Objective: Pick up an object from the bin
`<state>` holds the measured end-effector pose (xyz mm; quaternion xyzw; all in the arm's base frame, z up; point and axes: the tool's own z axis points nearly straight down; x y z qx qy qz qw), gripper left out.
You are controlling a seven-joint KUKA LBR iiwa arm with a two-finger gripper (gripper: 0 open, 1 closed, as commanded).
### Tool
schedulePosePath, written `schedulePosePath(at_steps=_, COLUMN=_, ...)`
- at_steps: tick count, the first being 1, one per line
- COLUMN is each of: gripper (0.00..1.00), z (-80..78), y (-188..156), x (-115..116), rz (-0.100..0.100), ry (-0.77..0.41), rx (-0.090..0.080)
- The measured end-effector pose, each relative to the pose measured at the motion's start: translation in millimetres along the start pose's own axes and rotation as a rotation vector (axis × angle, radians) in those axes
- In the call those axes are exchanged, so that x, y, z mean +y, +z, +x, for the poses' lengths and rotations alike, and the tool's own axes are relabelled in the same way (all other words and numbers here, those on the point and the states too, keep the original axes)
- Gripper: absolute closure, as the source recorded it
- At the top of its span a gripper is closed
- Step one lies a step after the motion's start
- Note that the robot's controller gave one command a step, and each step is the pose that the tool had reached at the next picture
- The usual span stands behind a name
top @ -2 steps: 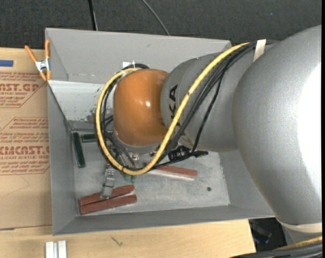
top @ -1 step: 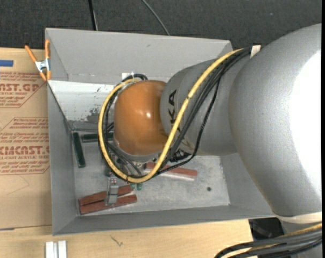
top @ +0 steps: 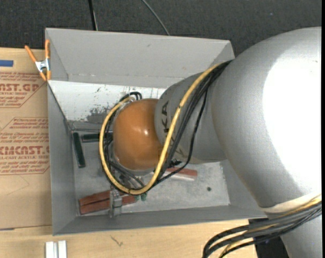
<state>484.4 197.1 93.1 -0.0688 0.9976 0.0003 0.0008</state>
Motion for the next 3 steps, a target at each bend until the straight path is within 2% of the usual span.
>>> schedulePosePath(at_steps=1, gripper=1.00, z=-6.4, y=23, x=9, rz=-0.001, ry=0.101, rx=0.002)
schedulePosePath(at_steps=2, gripper=1.00, z=-6.4, y=23, x=9, rz=-0.001, ry=0.101, rx=0.002)
schedulePosePath(at_steps=3, gripper=1.00, z=-8.8, y=-114, x=-38, rz=0.000, ry=0.162, rx=0.001)
